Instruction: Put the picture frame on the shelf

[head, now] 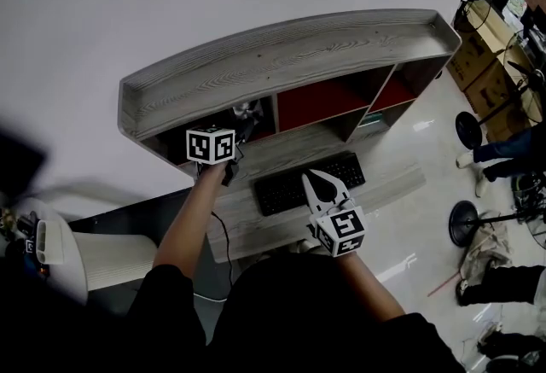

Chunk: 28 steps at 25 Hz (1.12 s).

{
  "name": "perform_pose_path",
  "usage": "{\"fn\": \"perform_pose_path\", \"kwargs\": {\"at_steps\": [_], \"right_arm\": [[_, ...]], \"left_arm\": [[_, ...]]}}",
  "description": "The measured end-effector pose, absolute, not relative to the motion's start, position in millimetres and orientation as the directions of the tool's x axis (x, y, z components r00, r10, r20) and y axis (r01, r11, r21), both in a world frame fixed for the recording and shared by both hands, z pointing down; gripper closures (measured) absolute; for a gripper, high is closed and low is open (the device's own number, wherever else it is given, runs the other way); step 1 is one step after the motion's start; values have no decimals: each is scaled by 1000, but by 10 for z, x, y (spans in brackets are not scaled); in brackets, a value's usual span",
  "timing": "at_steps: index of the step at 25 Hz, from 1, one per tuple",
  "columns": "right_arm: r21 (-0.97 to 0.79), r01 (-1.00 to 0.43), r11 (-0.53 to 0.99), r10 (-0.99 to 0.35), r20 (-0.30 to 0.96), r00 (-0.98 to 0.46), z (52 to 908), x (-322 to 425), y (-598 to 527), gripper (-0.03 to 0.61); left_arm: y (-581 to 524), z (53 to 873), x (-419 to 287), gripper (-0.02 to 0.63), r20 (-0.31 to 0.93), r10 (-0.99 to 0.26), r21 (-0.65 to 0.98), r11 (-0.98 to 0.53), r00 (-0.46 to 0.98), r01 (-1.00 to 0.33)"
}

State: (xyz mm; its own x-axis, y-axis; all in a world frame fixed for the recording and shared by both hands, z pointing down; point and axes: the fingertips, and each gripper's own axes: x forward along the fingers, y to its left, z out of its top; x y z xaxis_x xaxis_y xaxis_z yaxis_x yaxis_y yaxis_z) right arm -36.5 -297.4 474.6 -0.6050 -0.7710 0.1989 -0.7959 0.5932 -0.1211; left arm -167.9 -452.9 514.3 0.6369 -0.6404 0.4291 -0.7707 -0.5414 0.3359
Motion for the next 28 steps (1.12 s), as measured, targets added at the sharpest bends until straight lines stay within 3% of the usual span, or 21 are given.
{"fn": "perform_pose_path", "kwargs": {"at_steps": [6,10,15,21,28], "right_arm": [[-117,-796,594,-769,207,-605,4763,-355,-2972,566],[-117,-797,592,-771,204,-603,4754,-345,-2985,566],[-118,-798,592,-770,212,-602,4790,-332,-2994,566],[-118,-800,589,-771,218,-599,4813,-312,-3015,566],[-123,-790,600,-759,224,-611,4828,-372,-3022,566]], "left_arm": [[-4690,5195,-1768,540,466,-681,259,-507,566,-822],[-4776,5233,-1860,460,487,-722,168,-476,492,-863],[-4838,5230,-1930,430,478,-766,116,-429,429,-896],[-4912,5162,-2052,334,436,-808,113,-388,396,-915],[-4869,5038,-2099,331,402,-848,-37,-391,345,-920]]}}
